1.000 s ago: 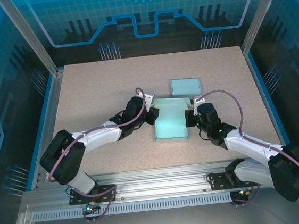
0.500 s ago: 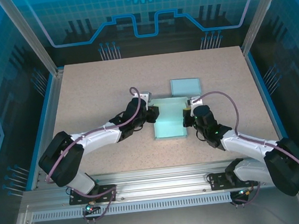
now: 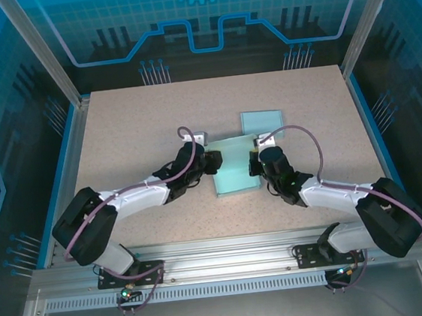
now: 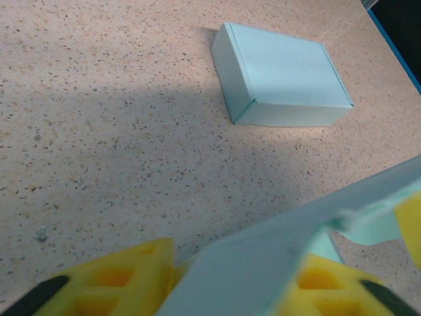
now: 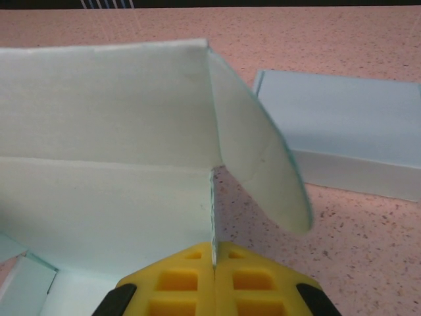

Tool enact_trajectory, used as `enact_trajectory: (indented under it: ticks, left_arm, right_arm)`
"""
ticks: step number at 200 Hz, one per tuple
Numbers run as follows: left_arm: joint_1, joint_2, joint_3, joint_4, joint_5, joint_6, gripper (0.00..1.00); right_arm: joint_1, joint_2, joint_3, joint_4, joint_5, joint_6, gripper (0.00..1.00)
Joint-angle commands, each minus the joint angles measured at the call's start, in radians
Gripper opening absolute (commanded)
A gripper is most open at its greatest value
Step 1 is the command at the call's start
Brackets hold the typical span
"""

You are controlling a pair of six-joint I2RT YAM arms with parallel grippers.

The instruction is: Fold the paper box

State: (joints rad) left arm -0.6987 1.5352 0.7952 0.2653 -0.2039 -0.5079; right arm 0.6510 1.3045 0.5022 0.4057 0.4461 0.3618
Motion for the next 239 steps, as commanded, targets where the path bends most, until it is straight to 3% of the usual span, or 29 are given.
enact_trajectory:
  ticks: [1,13,43,73,111,176,239]
  left_arm:
    - [-0.008,-0.054,-0.022,-0.017,0.027,0.037,0.49]
    - [0.003,-0.070,-0.036,-0.024,0.036,0.044,0.56]
    - [0.040,-0.111,-0.050,-0.057,0.066,0.077,0.59]
    - [0.111,-0.156,-0.068,-0.075,0.170,0.130,0.69]
    - [0.183,-0.145,-0.058,-0.065,0.325,0.242,0.69]
    - [0.347,0.005,0.088,-0.074,0.555,0.427,0.72]
    - [0.401,0.181,0.288,-0.229,0.669,0.639,0.68]
  right_arm:
    - [0.032,-0.042,0.024,0.013,-0.041,-0.016,0.00]
    - [0.030,-0.056,0.018,0.003,-0.038,-0.018,0.00]
    - [0.029,-0.078,0.008,-0.018,-0.031,-0.021,0.00]
    - [0.030,-0.088,0.002,-0.030,-0.029,-0.021,0.00]
    - [0.028,-0.075,0.000,-0.030,-0.031,-0.026,0.00]
    - [0.000,-0.040,0.024,-0.028,-0.092,-0.070,0.00]
    - [-0.038,-0.025,0.042,-0.027,-0.152,-0.086,0.00]
